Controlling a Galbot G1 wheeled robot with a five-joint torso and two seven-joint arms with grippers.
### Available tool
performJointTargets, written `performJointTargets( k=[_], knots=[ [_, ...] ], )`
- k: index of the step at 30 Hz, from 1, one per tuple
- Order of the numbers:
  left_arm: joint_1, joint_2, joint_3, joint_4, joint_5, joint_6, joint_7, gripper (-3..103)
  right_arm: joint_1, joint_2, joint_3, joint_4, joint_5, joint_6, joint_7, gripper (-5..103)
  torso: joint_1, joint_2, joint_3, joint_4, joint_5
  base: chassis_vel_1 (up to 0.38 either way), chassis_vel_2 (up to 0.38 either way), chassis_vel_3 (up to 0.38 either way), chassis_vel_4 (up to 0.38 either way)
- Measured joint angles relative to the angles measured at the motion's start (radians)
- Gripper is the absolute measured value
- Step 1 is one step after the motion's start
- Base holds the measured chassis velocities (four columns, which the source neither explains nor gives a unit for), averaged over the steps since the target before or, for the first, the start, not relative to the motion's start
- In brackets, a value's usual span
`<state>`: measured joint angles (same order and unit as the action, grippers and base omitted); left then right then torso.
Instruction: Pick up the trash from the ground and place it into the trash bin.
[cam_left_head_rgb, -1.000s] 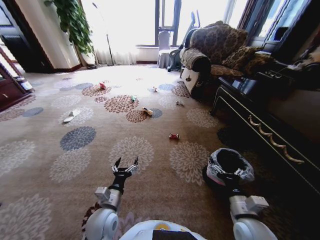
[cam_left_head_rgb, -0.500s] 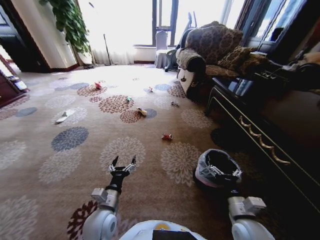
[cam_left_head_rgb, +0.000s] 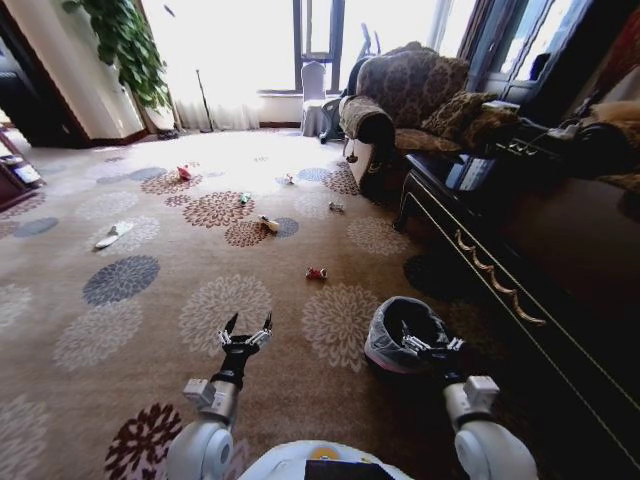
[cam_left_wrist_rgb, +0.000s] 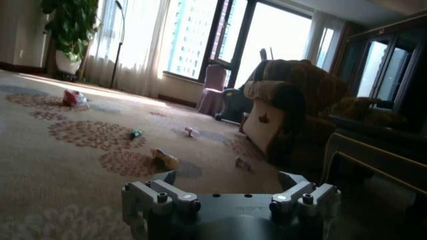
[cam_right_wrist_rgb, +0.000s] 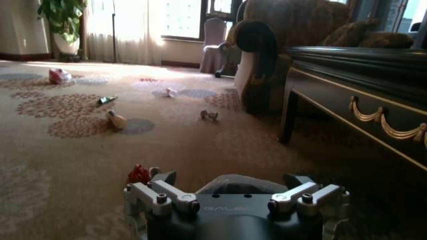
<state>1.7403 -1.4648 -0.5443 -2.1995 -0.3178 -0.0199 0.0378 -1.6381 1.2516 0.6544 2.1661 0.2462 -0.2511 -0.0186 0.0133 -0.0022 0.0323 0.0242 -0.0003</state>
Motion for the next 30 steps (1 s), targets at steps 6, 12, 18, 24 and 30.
performJointTargets(
  k=[6,12,18,24,30],
  knots=[
    [0.006,-0.003,-0.005,0.011,0.024,0.000,0.000,100,0.164,-0.193,-0.031,-0.129,0.097,-0.092,0.000,100,0.000,0.000,0.000,0.0000,0.0007,0.000,0.000,0.000,0.000],
    [-0.001,-0.005,-0.008,0.037,0.038,-0.004,-0.032,100,0.247,-0.290,-0.096,-0.230,0.185,-0.139,0.000,100,0.000,0.000,0.000,-0.0002,0.0004,0.000,0.000,0.000,0.000],
    [-0.011,0.005,-0.019,0.067,0.039,-0.017,-0.036,100,0.347,-0.350,-0.153,-0.333,0.237,-0.180,0.000,100,0.000,0.000,0.000,0.0000,0.0008,0.000,0.000,0.000,0.000],
    [-0.025,0.005,-0.020,0.094,0.039,-0.025,-0.034,100,0.367,-0.413,-0.153,-0.404,0.259,-0.199,0.000,100,0.000,0.000,0.000,-0.0001,0.0006,0.000,0.000,0.000,0.000],
    [-0.047,0.001,-0.007,0.125,0.038,-0.032,-0.028,100,0.351,-0.460,-0.134,-0.465,0.284,-0.221,0.000,100,0.000,0.000,0.000,-0.0003,0.0004,0.000,0.000,0.000,0.000]
  ],
)
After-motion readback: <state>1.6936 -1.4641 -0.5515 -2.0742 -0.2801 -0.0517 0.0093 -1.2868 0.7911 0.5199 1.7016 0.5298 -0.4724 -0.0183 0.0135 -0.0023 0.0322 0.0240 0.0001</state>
